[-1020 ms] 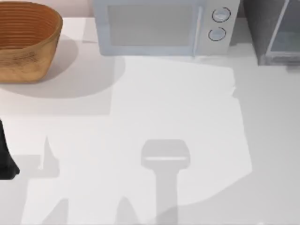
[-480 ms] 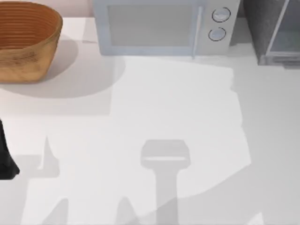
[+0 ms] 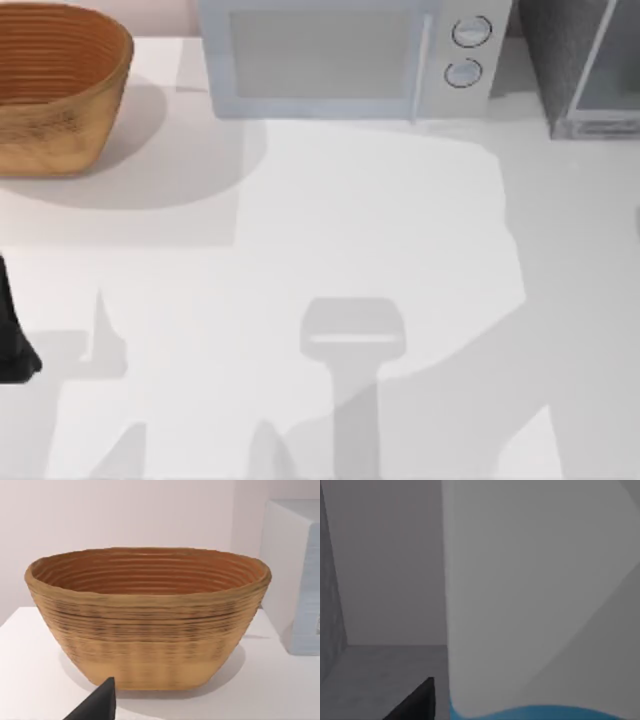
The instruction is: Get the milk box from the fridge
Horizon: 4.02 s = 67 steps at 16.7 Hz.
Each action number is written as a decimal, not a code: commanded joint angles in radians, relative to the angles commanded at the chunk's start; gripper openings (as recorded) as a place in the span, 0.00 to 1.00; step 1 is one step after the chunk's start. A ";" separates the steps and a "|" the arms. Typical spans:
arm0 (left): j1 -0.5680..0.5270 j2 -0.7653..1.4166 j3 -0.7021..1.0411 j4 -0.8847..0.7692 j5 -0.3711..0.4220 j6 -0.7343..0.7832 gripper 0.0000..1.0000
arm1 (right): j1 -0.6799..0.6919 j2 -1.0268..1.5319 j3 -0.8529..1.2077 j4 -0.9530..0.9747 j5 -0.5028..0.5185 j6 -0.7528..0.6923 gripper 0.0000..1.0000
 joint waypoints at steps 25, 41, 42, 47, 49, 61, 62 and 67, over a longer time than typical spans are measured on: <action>0.000 0.000 0.000 0.000 0.000 0.000 1.00 | -0.003 -0.002 -0.001 0.000 0.000 0.001 0.00; 0.000 0.000 0.000 0.000 0.000 0.000 1.00 | -0.013 -0.178 -0.042 -0.111 -0.014 0.005 0.00; 0.000 0.000 0.000 0.000 0.000 0.000 1.00 | -0.016 -0.205 -0.080 -0.096 -0.019 0.006 0.00; 0.000 0.000 0.000 0.000 0.000 0.000 1.00 | -0.031 -0.317 -0.331 -0.028 -0.041 0.005 0.00; 0.000 0.000 0.000 0.000 0.000 0.000 1.00 | -0.043 -0.373 -0.407 0.006 -0.048 0.005 0.00; 0.000 0.000 0.000 0.000 0.000 0.000 1.00 | -0.027 -0.560 -0.514 -0.055 -0.035 0.005 0.00; 0.000 0.000 0.000 0.000 0.000 0.000 1.00 | -0.019 -0.624 -0.541 -0.088 -0.028 0.004 0.00; 0.000 0.000 0.000 0.000 0.000 0.000 1.00 | 0.034 -1.066 -0.729 -0.309 0.021 -0.001 0.00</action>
